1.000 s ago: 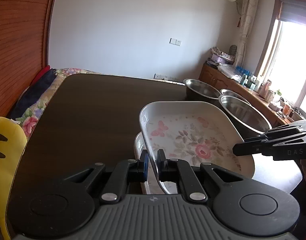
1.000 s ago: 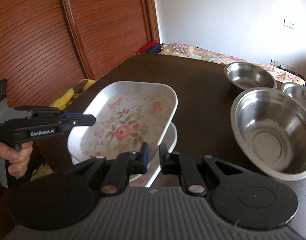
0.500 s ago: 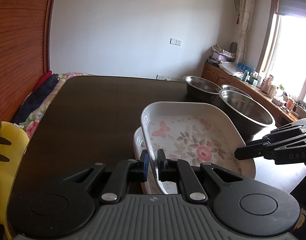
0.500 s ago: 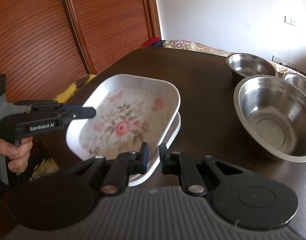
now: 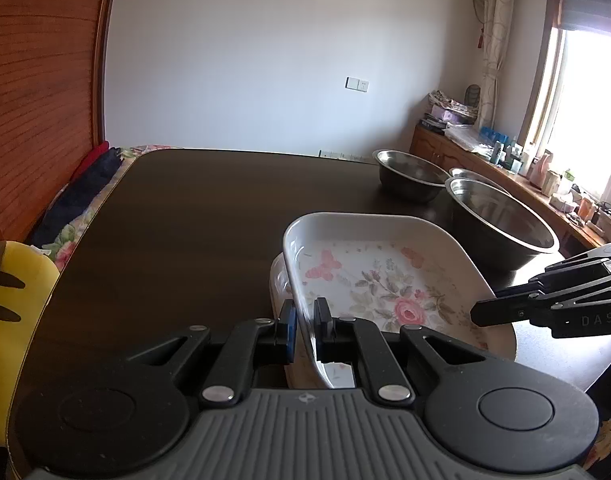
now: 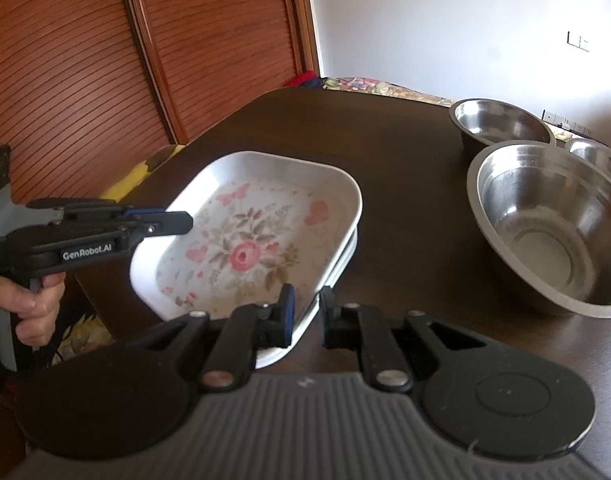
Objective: Organize plates and bowls
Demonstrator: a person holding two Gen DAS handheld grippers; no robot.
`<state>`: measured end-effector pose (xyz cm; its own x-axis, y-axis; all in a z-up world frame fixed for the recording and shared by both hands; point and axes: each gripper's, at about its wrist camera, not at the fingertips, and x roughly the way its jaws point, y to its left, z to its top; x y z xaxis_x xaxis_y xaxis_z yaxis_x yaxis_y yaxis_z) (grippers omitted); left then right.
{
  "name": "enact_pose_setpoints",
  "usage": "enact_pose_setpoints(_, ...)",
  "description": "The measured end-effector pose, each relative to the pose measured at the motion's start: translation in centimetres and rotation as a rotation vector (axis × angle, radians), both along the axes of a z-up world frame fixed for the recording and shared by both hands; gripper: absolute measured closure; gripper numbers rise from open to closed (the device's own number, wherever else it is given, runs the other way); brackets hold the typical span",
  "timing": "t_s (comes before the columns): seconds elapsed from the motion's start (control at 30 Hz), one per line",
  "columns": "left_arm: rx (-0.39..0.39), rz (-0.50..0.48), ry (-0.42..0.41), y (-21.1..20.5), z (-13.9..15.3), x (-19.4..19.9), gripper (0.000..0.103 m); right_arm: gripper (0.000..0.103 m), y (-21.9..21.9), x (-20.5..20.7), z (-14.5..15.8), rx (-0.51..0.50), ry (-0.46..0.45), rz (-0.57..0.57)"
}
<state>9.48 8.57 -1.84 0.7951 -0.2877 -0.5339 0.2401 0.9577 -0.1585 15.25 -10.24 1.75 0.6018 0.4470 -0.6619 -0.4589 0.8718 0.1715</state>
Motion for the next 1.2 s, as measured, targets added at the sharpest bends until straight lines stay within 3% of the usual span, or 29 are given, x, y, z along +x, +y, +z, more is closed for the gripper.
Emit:
enact_pose_setpoints(0.4, 0.039, 0.026, -0.018, 0.2, 0.2, -0.5, 0.066, 0.084, 0.3, -0.5, -0.8, -0.015, -0.031, 0.004)
enact_pose_setpoints(0.63, 0.066, 0.024, -0.070, -0.4, 1.0, -1.4, 0.066, 0.084, 0.1, -1.1, -0.4, -0.016, -0.084, 0.002)
enact_pose_setpoints(1.03, 0.073, -0.055, -0.165, -4.9, 2.9, -2.9, 0.051, 0.082, -2.8, -4.0, 1.1, 0.033, -0.210, -0.052)
enact_pose_setpoints(1.2, 0.058, -0.091, -0.192, -7.6, 3.0, -2.7, 0.038, 0.082, -5.7, -5.2, 1.8, 0.043, -0.275, -0.125)
